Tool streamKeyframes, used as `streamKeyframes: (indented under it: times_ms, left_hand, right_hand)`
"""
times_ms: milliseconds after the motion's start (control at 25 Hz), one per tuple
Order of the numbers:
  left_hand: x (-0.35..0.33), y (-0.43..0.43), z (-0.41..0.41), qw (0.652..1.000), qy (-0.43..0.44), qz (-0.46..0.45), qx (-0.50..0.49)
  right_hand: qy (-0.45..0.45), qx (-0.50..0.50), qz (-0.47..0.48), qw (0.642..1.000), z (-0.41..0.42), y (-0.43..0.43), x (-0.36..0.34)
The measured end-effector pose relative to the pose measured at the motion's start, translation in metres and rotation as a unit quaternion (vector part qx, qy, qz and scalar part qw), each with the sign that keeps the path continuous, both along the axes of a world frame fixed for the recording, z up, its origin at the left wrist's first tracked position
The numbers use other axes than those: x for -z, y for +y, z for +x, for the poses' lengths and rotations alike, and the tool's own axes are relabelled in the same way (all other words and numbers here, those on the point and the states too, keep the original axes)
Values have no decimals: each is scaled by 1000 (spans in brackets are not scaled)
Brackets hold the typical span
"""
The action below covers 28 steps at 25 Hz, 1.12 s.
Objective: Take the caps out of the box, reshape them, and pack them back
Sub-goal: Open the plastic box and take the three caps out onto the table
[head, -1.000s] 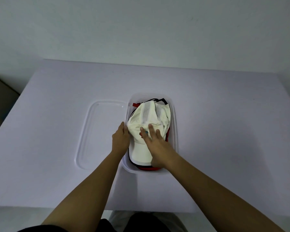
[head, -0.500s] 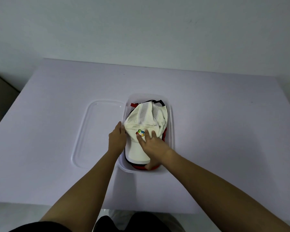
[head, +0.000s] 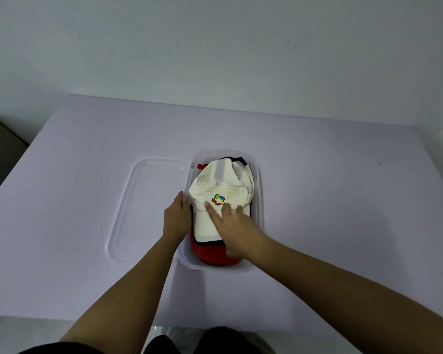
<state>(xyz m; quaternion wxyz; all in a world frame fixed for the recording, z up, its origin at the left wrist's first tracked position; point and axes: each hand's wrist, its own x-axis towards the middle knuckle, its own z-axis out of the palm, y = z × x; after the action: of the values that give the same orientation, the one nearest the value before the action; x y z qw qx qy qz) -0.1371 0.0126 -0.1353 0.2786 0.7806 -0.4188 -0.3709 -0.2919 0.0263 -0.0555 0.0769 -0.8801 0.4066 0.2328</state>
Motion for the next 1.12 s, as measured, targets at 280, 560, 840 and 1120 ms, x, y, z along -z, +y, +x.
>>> streamKeyframes:
  times_ms: [280,560,840,1120]
  left_hand:
    - [-5,2,1,1000,11,-23,-1]
    - [4,-2,1,1000,-3,-16,-4]
    - [8,-4,-2,1000,-13,-12,-9]
    - [13,-5,-2,999,-25,-19,-16]
  right_hand:
    - [-392,164,-196,884,-48,-11,-34]
    - [-350,244,-283,859,-136,-66,24]
    - [-178,232,-136,947,-187,-90,127]
    - [-163,256,-68,950,-187,-164,113]
